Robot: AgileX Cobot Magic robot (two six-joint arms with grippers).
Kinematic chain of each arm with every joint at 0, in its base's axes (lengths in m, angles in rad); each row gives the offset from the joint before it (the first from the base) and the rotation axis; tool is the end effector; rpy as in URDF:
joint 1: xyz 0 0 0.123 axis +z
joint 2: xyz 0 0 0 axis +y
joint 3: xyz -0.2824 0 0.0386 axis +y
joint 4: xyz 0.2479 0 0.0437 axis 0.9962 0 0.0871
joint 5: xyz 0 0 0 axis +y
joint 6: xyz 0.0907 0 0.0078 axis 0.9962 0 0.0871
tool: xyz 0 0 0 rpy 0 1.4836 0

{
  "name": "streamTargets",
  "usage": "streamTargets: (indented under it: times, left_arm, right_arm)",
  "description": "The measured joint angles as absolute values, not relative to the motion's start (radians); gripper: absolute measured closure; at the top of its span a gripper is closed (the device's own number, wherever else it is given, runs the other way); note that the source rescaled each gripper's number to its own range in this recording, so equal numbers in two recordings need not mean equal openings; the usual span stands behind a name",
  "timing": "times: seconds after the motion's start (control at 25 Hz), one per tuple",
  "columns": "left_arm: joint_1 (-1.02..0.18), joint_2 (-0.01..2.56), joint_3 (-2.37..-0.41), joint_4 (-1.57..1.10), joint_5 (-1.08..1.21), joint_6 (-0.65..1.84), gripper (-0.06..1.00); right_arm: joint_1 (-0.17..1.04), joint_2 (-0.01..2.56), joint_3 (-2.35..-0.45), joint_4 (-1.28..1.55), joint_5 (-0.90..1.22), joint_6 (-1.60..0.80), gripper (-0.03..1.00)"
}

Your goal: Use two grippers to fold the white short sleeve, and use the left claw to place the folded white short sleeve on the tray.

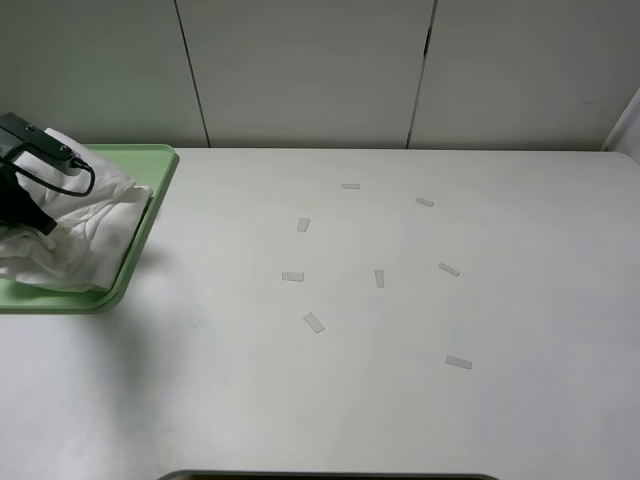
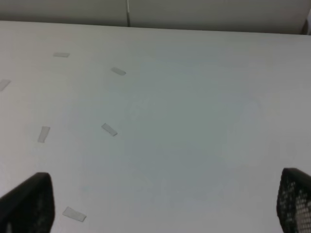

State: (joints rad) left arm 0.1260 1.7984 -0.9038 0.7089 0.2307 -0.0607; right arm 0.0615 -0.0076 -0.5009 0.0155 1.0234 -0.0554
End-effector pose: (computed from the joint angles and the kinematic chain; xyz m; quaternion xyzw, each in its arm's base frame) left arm 0.3359 0.0563 0.1484 0.2194 0.9293 0.1735 0.2413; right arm -0.0047 0.0009 0.2804 -0.0493 0.8396 0.0094 0.5409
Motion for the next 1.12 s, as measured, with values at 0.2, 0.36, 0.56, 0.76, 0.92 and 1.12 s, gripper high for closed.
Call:
streamTargets:
  times: [0.2, 0.36, 0.56, 0.76, 0.92, 1.12]
  left_arm:
    - [0.126, 1.791, -0.970, 0.712, 0.321, -0.107, 0.49]
    - [0.126, 1.761, -0.977, 0.722, 0.320, -0.110, 0.08]
    - [0.126, 1.735, -0.977, 0.724, 0.320, -0.135, -0.04]
    - [0.126, 1.729, -0.977, 0.724, 0.331, -0.188, -0.05]
    - [0.114, 1.717, -0.977, 0.724, 0.344, -0.213, -0.06]
    - [0.083, 1.630, -0.977, 0.724, 0.345, -0.251, -0.06]
  right_arm:
    - [0.062, -0.008, -0.501, 0.016, 1.023, -0.055, -0.03]
    - [0.062, -0.008, -0.501, 0.016, 1.023, -0.055, -0.03]
    - [0.062, -0.008, -0.501, 0.016, 1.023, -0.055, -0.03]
    - [0.062, -0.008, -0.501, 0.016, 1.023, -0.055, -0.03]
    - [0.062, -0.008, -0.501, 0.016, 1.023, -0.055, -0.03]
    - [0.062, -0.008, -0.501, 0.016, 1.023, -0.055, -0.03]
